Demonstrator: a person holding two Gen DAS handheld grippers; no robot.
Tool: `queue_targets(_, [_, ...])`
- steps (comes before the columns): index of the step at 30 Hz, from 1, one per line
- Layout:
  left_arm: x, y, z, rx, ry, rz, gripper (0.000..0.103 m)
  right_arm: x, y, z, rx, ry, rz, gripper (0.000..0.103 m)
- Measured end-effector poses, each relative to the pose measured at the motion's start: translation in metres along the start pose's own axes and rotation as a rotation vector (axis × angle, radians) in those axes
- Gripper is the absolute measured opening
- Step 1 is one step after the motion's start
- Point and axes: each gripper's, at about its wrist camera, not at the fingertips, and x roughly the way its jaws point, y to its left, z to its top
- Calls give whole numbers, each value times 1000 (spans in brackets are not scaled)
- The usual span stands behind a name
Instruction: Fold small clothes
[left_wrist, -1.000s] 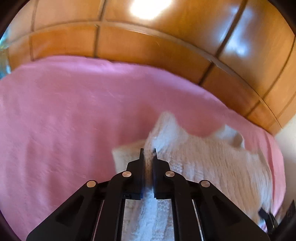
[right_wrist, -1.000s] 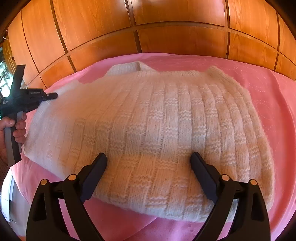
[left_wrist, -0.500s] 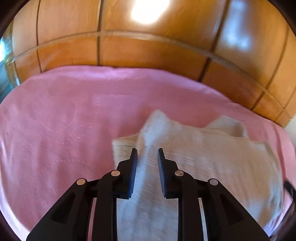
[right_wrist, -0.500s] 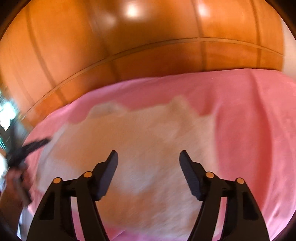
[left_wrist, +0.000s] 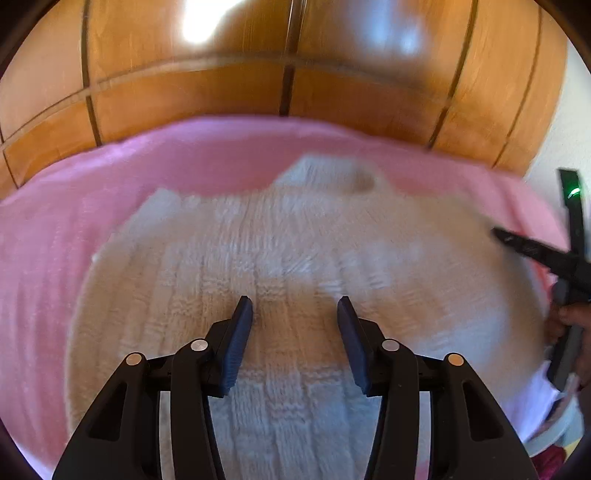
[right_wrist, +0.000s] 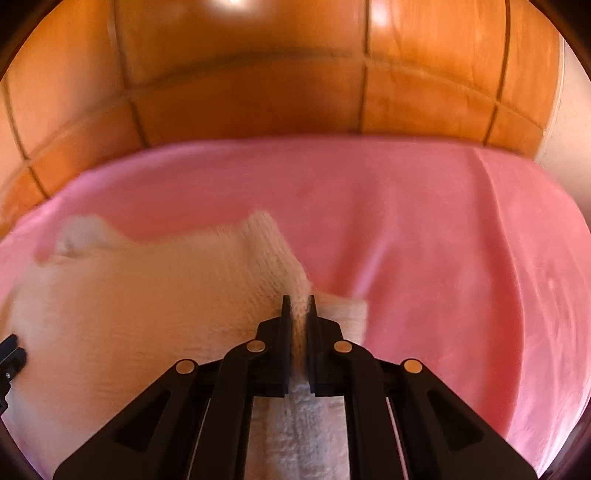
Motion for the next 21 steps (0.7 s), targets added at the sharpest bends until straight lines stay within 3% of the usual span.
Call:
queue_targets(4, [4,-5,-2,-14,-8,44,51,13,-1,-7,1,-24,-12,7])
queue_targets(10, [-14,-5,-3,-48,-28,64,51,5,-15,-13,56,-30,61,13])
queue_targets(13, [-24,-4,-6,-55,-39,75,51,-2,-22,-12,73,-36,75,30])
queue_targets(15, [-31,-3,-9,-68,-48,69,51,-10,-24,-13,80,-43,66,61])
queue_targets(21, [-52,-1,-18,-66,-81,72,51,-29,-36,-22,128,-38,96,70])
